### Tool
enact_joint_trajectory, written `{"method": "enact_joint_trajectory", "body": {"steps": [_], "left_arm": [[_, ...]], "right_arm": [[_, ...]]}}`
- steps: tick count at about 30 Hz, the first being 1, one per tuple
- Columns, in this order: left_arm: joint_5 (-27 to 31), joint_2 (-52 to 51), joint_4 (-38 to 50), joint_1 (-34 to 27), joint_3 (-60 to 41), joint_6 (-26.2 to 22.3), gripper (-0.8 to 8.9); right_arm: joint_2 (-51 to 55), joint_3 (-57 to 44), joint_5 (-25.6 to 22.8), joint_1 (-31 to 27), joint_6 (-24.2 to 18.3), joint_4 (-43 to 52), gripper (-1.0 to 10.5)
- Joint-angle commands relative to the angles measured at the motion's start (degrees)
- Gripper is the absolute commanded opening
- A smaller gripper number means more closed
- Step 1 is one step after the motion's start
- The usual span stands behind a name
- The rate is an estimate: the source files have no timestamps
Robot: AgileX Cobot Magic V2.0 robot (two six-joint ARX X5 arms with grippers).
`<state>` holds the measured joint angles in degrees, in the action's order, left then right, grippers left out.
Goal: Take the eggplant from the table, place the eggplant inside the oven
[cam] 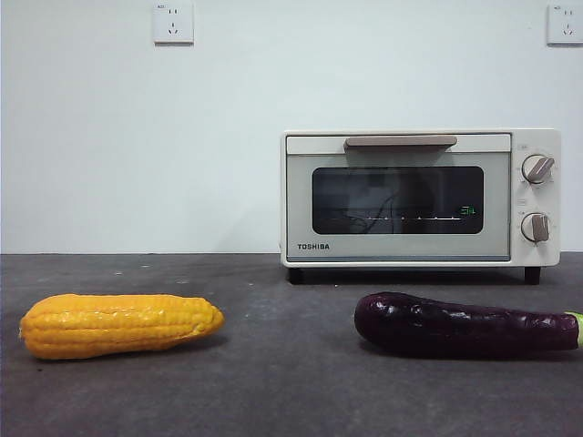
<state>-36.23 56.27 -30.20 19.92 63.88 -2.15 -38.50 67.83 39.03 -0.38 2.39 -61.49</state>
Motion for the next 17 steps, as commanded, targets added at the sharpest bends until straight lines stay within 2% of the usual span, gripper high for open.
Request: {"method": "enact_joint_trajectory", "body": {"steps": [1, 8, 17], "left_arm": [[-0.1, 1.4, 2.5, 0.6, 0.1, -0.4, -0.06], [2.5, 8.7, 7.6, 2.2, 2.8, 0.7, -0.06], [4.9, 25.9, 7.2, 5.9, 18.8, 0.1, -0.06]], "right_arm": [[0.0, 0.2, 0.2, 0.1, 0.5, -0.1, 5.1], [0.0, 0.2, 0.2, 0.1, 0.5, -0.5, 5.1], [0.0, 0.2, 0.2, 0.1, 0.4, -0.9, 5.1]]}}
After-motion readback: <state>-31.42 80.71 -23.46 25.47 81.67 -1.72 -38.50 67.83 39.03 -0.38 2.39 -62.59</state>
